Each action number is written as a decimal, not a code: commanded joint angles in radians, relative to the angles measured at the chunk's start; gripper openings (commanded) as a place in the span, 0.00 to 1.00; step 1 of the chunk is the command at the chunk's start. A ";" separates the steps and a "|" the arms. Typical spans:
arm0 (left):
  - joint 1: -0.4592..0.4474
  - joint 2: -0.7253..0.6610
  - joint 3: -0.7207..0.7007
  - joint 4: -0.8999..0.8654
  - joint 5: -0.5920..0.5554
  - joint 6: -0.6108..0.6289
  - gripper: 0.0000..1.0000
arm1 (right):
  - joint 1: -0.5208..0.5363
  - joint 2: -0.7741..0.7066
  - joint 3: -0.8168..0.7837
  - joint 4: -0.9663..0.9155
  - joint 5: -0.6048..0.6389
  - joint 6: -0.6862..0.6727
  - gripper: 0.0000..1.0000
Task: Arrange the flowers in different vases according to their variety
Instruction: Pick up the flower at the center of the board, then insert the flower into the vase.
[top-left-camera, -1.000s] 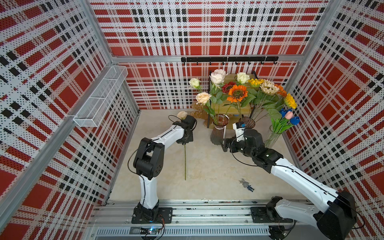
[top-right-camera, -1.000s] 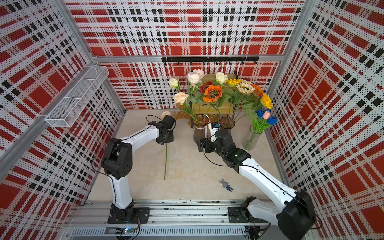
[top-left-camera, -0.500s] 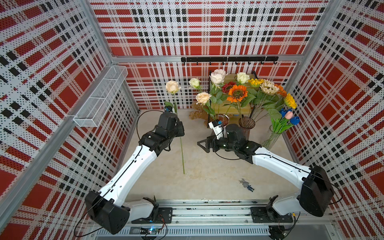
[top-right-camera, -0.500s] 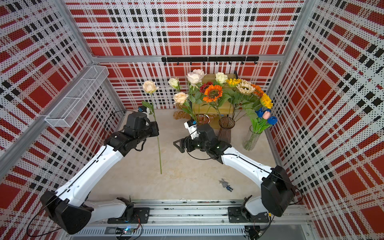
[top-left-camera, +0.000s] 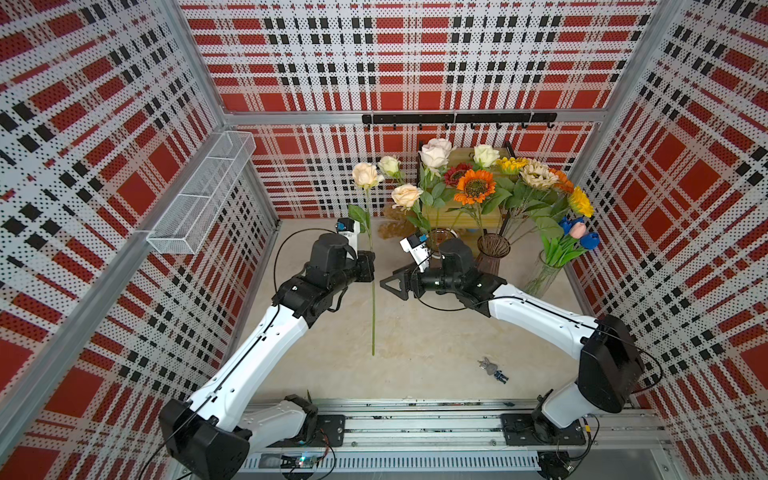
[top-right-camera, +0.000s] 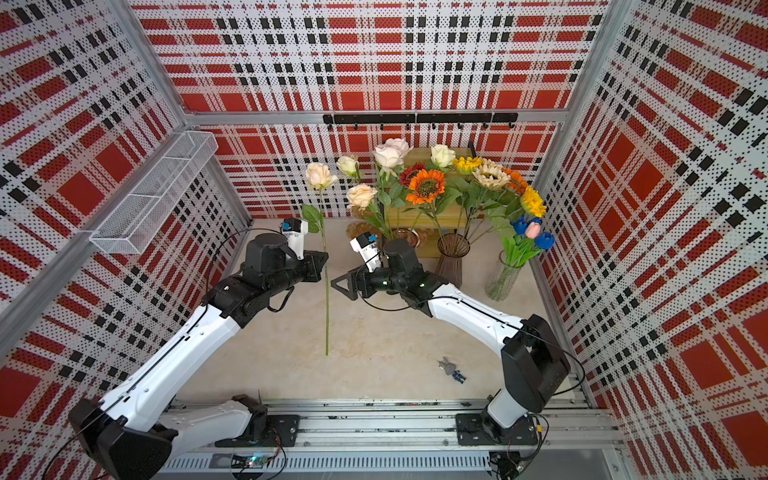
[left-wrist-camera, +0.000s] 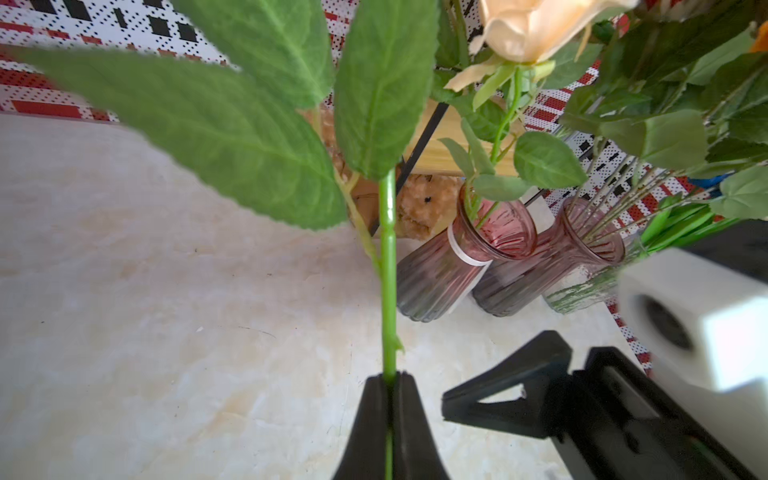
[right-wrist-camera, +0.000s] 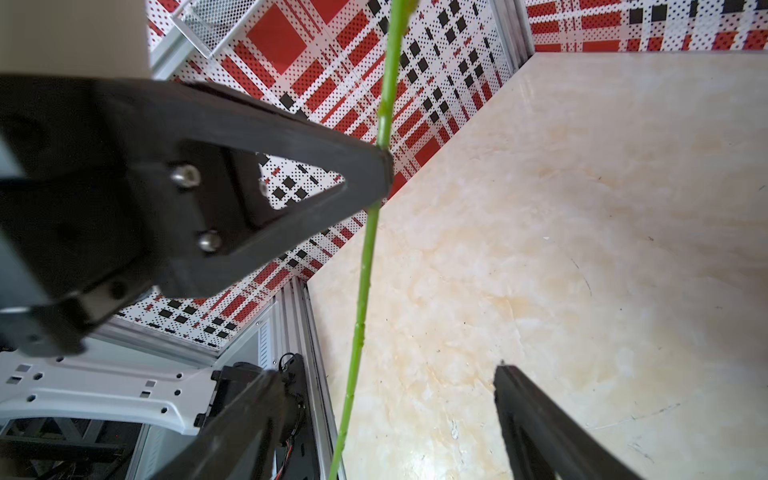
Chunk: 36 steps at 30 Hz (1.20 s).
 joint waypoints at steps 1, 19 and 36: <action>-0.013 -0.022 0.013 0.038 0.023 0.004 0.00 | 0.006 0.010 0.029 0.061 -0.026 0.019 0.80; -0.061 -0.053 -0.012 0.048 0.018 -0.053 0.00 | 0.006 0.111 0.127 0.123 -0.082 0.056 0.49; 0.086 -0.198 -0.047 -0.090 -0.209 -0.070 0.99 | 0.016 0.096 0.335 -0.163 0.149 -0.067 0.00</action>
